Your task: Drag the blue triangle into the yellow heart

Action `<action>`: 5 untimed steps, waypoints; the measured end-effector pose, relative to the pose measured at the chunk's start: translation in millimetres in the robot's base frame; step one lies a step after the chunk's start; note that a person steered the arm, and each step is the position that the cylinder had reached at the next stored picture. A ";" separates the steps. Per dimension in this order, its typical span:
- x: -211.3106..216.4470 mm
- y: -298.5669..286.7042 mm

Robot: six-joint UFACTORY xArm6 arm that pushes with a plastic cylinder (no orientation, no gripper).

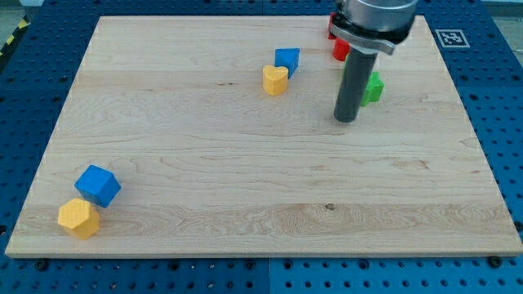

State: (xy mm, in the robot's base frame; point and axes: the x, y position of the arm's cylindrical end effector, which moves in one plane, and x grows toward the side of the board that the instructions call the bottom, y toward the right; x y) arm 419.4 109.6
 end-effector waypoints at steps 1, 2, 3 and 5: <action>-34.3 -8.7; -73.4 -8.8; -107.2 -8.9; -124.6 -40.8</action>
State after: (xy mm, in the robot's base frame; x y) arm 294.8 68.8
